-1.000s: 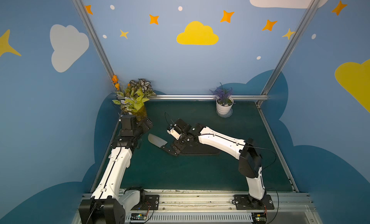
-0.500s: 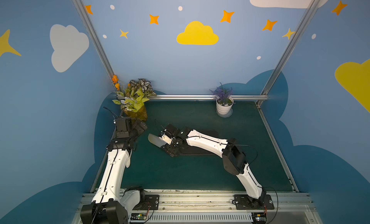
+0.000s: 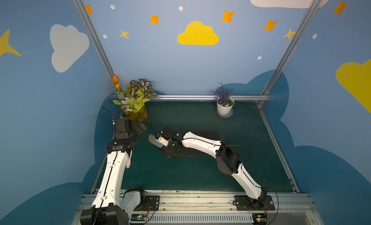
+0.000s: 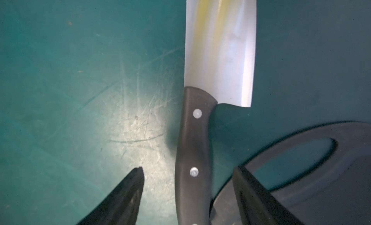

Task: Align the knife with the edge of the cutting board
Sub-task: Pick up the knife at the center of the board.

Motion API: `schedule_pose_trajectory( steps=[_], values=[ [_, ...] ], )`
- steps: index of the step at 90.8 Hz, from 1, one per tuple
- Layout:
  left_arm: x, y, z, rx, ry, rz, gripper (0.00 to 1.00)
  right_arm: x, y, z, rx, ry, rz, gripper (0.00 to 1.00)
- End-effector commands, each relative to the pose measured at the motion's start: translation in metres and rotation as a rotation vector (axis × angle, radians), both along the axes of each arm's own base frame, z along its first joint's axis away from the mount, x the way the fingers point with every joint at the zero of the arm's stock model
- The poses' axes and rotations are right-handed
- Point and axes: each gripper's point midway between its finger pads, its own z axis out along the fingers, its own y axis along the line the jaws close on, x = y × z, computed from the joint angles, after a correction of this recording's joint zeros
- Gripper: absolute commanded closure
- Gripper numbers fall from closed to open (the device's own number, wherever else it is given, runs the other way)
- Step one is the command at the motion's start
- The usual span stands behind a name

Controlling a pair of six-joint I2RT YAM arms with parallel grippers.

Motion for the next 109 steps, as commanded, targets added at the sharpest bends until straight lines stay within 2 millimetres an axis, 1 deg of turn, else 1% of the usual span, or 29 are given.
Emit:
schedule_pose_trajectory(
  steps=[1,21,34,58,70,84,99,109],
  values=[
    [0.0,0.001,0.011,0.015,-0.015,-0.011,0.0,-0.003,0.005,-0.01,-0.015,0.0,0.026,0.27],
    [0.0,0.004,0.01,0.003,-0.015,-0.001,0.0,-0.002,0.007,-0.023,-0.042,-0.024,0.046,0.29],
    [0.003,0.0,0.011,-0.014,-0.028,-0.019,0.0,-0.003,0.008,-0.034,-0.076,-0.057,0.069,0.3],
    [0.003,0.0,0.012,-0.016,-0.031,-0.025,0.0,-0.005,0.008,-0.046,-0.096,-0.05,0.062,0.36],
    [0.003,0.0,0.011,-0.014,-0.029,-0.026,0.0,-0.009,0.009,-0.045,-0.096,-0.042,0.065,0.4],
    [0.003,0.0,0.01,-0.013,-0.027,-0.025,0.0,-0.019,0.012,-0.039,-0.085,-0.032,0.072,0.45],
    [0.003,0.001,0.01,-0.01,-0.025,-0.023,0.0,-0.029,0.016,-0.032,-0.073,-0.025,0.065,0.45],
    [0.004,0.0,0.009,-0.014,-0.022,-0.027,0.0,-0.028,0.013,-0.03,-0.085,-0.046,0.044,0.44]
  ],
)
